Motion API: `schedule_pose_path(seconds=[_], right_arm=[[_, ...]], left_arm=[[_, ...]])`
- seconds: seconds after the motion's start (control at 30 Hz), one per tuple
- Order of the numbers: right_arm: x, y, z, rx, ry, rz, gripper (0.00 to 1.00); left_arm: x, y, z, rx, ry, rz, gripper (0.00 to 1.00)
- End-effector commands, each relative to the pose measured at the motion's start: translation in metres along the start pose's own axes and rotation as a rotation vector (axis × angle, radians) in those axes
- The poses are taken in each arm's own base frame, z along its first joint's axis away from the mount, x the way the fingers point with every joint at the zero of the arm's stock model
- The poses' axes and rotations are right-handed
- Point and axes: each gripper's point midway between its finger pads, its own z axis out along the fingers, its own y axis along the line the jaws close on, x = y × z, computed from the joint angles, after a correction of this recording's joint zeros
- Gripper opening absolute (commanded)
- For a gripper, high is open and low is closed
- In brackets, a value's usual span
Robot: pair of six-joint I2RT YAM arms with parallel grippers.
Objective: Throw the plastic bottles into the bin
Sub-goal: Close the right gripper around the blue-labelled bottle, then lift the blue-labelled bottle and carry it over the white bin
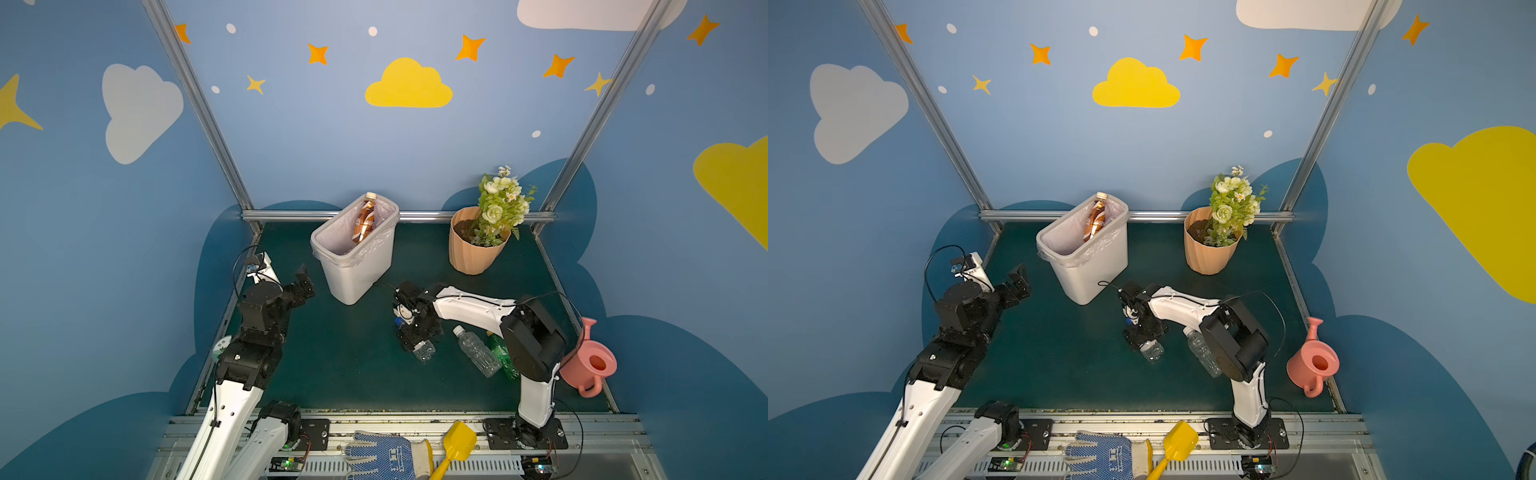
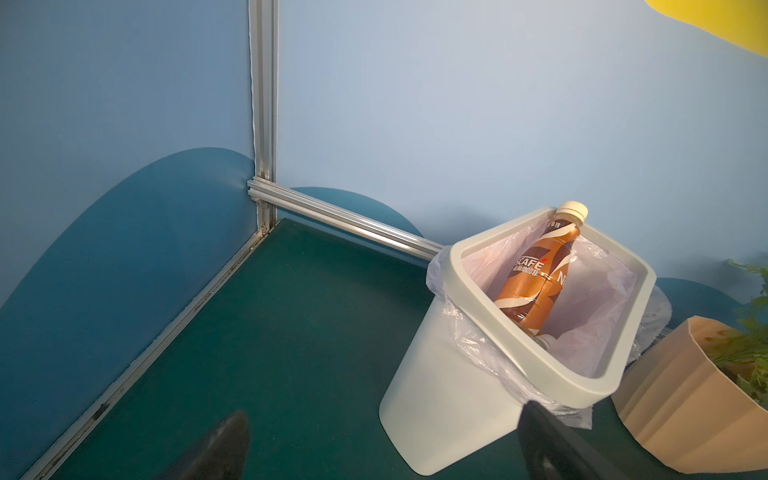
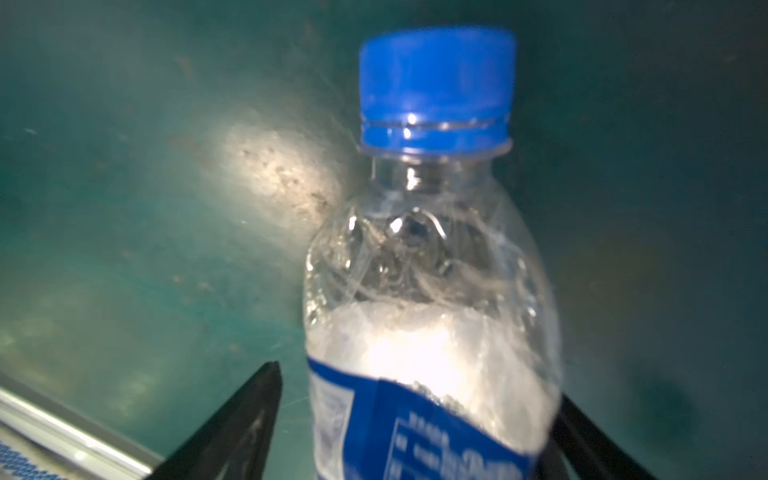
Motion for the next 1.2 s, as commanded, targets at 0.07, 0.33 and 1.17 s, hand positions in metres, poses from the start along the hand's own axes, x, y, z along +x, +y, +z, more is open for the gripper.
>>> schedule_pose_path(seconds=[0.07,0.33,1.17], right_arm=[[0.000,0.000,0.001,0.033,0.028,-0.026,0.71],[-0.032,0.005,-0.057,-0.010,-0.187,-0.028,0.50],[-0.219,0.040,-0.380,-0.488,-1.106,-0.010,0.57]], left_arm=[[0.004,0.008,-0.003,-0.031,0.003,0.028,1.00],[0.005,0.015,-0.004,-0.059,-0.007,0.032,1.00],[0.014,0.034,-0.005,-0.133,0.025,-0.032,1.00]])
